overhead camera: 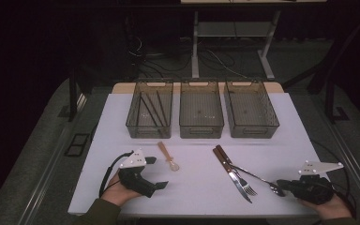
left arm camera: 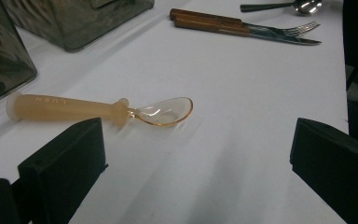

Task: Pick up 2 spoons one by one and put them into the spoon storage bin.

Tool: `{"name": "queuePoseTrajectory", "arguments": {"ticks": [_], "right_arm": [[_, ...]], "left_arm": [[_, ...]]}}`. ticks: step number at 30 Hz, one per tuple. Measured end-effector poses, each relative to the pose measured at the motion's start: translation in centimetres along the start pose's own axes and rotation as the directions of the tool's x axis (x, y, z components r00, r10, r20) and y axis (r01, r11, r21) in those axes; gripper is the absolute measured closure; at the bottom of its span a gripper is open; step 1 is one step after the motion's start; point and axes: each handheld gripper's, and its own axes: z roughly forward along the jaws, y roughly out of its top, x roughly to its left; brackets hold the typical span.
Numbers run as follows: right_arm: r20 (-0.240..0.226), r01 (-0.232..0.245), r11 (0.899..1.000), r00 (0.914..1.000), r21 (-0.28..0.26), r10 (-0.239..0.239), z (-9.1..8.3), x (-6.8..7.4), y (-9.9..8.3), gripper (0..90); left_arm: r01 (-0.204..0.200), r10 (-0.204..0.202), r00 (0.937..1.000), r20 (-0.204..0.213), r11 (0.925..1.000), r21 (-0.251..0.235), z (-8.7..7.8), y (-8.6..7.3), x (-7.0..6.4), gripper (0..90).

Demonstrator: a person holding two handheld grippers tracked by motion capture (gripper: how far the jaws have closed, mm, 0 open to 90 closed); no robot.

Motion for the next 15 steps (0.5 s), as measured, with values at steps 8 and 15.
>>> {"name": "queuePoseTrajectory", "arguments": {"ticks": [8,15], "right_arm": [[0.040,-0.023,0.999,0.9989,-0.033,0.024,-0.2,-0.4,0.7,88.4],[0.062,-0.043,0.997,0.9970,-0.062,0.047,0.2,-0.7,1.8,88.4]], "left_arm": [[0.001,-0.001,1.0000,0.002,1.0000,0.003,0.1,0.0,0.0,2.3],[-0.003,0.003,1.0000,0.003,1.0000,0.003,0.1,0.0,0.0,2.3]]}}
